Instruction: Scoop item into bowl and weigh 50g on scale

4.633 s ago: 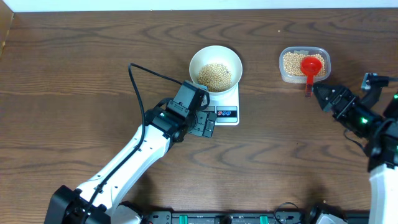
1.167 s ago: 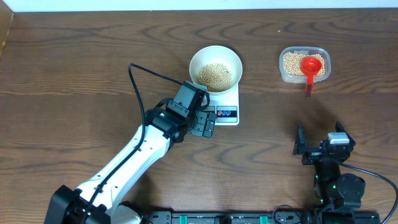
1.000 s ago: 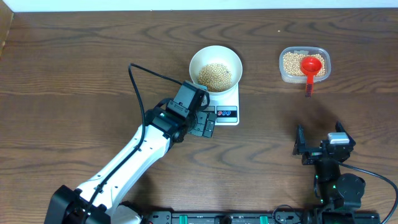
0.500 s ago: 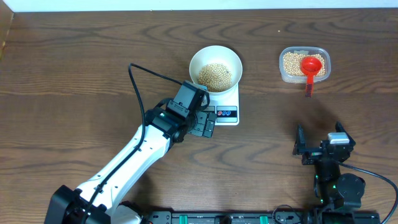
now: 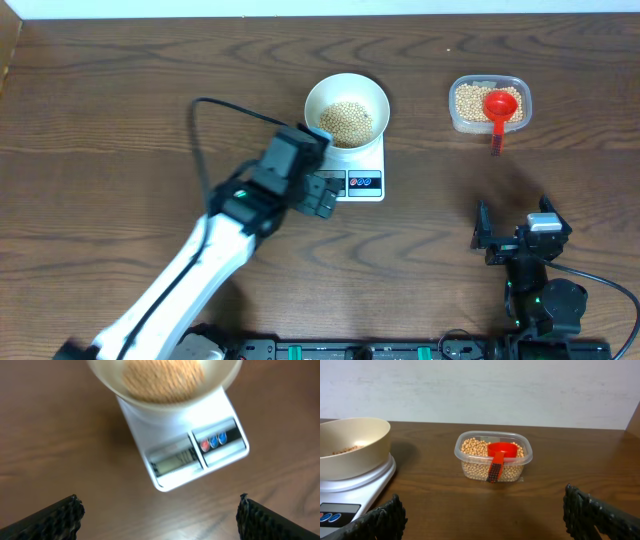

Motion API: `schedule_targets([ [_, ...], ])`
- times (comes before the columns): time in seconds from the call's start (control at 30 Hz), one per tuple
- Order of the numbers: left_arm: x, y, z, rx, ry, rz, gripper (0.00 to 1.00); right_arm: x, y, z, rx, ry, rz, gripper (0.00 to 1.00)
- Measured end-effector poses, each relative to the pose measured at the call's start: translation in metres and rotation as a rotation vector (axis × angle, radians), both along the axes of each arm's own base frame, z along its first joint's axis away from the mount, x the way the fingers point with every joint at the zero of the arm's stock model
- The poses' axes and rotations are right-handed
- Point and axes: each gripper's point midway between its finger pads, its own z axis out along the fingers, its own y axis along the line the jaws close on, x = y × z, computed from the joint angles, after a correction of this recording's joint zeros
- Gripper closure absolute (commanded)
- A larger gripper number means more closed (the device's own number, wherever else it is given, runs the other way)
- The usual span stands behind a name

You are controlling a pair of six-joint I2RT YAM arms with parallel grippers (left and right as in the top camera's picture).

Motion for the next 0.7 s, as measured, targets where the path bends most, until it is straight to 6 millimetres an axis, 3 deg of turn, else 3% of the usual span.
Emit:
schedule_targets([
  [0.1,0.007,0.026,0.032,-0.043,-0.089,0.056,0.00,0.000,0.000,0.000,0.000,0.000,0.000,0.01],
  [0.33,0.012,0.075,0.077,-0.140,-0.264,0.170,0.00,0.000,0.000,0.000,0.000,0.000,0.000,0.01],
  [0.7,-0.031,0.117,0.073,-0.229,-0.552,0.256,0.00,0.000,0.000,0.000,-0.002,0.000,0.000,0.01],
])
